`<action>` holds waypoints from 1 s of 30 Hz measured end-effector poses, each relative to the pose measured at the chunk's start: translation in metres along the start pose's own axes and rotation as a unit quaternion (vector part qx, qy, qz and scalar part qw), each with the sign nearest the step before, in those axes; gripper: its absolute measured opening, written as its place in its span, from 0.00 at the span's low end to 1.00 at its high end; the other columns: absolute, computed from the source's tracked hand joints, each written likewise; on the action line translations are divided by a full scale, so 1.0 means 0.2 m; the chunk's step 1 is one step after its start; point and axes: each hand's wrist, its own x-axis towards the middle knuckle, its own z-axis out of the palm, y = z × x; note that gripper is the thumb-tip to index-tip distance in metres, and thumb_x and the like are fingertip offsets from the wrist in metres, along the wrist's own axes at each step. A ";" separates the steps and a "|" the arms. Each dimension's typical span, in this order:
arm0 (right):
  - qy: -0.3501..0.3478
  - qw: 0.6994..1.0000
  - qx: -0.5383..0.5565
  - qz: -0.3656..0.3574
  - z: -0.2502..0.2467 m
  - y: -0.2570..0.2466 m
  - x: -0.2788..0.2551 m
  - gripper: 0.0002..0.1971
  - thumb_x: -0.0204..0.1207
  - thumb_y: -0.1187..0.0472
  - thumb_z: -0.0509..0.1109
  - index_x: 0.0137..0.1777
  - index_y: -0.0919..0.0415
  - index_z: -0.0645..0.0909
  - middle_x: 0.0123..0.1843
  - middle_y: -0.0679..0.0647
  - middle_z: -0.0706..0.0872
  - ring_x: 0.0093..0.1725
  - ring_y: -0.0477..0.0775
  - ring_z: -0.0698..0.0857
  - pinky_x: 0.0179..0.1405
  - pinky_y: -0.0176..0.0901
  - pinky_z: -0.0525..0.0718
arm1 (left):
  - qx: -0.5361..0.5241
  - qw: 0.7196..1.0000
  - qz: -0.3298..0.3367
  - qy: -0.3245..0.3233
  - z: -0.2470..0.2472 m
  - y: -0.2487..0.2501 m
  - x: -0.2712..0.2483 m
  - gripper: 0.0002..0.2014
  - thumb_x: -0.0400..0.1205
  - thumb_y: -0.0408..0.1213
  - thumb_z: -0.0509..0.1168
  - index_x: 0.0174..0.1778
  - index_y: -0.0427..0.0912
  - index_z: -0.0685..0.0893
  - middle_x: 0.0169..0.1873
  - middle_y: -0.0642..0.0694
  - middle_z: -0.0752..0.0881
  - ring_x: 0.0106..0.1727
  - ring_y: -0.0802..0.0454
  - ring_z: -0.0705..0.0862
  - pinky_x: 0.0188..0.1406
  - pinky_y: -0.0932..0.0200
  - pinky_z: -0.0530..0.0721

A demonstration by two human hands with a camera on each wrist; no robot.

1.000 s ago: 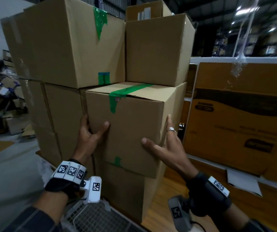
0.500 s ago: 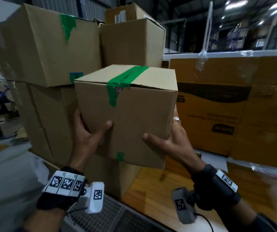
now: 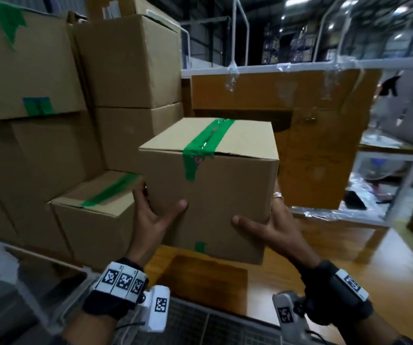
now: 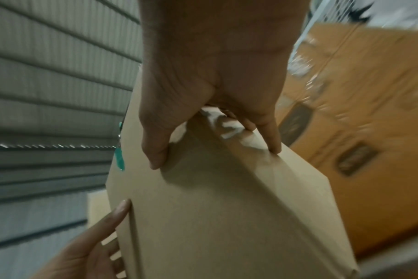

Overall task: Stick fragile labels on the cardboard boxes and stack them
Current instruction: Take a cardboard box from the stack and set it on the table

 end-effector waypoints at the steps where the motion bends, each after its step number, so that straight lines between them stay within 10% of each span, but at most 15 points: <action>1: 0.004 1.000 0.002 0.012 -0.02 0.05 -0.04 0.59 0.65 0.47 0.89 0.89 0.64 0.57 0.71 0.45 0.83 0.65 0.40 0.86 0.58 0.41 0.91 | -0.006 1.000 -0.011 -0.008 0.03 -0.04 -0.03 0.48 0.67 0.49 0.84 0.80 0.56 0.66 0.73 0.55 0.81 0.72 0.55 0.82 0.68 0.49 0.85; 11: -0.011 0.996 -0.073 0.048 0.01 0.57 -0.23 0.62 0.68 0.35 0.84 0.91 0.57 0.51 0.86 0.55 0.68 0.79 0.52 0.76 0.71 0.57 0.85 | 0.044 0.985 -0.162 -0.033 0.06 -0.59 -0.23 0.60 0.54 0.58 0.90 0.78 0.56 0.62 0.71 0.46 0.81 0.69 0.48 0.85 0.69 0.34 0.84; 17: -0.032 0.991 -0.109 0.066 0.09 0.77 -0.25 0.55 0.71 0.32 0.80 0.88 0.64 0.61 0.85 0.53 0.70 0.81 0.48 0.74 0.74 0.57 0.80 | 0.050 0.978 -0.187 -0.075 0.00 -0.77 -0.20 0.58 0.55 0.48 0.89 0.76 0.53 0.60 0.66 0.55 0.80 0.63 0.56 0.87 0.62 0.53 0.88; 25: -0.047 0.989 -0.120 0.068 0.19 0.87 -0.20 0.56 0.72 0.28 0.76 0.88 0.65 0.61 0.83 0.49 0.71 0.79 0.41 0.72 0.75 0.45 0.78 | 0.057 0.972 -0.213 -0.081 -0.10 -0.94 -0.15 0.64 0.45 0.64 0.89 0.75 0.57 0.61 0.66 0.49 0.81 0.63 0.52 0.87 0.55 0.58 0.90; 30: -0.052 0.986 -0.142 0.070 0.21 0.91 -0.19 0.58 0.70 0.26 0.76 0.88 0.64 0.61 0.84 0.49 0.70 0.81 0.42 0.69 0.77 0.49 0.76 | 0.068 0.970 -0.215 -0.093 -0.11 -0.97 -0.15 0.56 0.57 0.38 0.87 0.76 0.55 0.60 0.69 0.44 0.78 0.64 0.51 0.84 0.51 0.64 0.90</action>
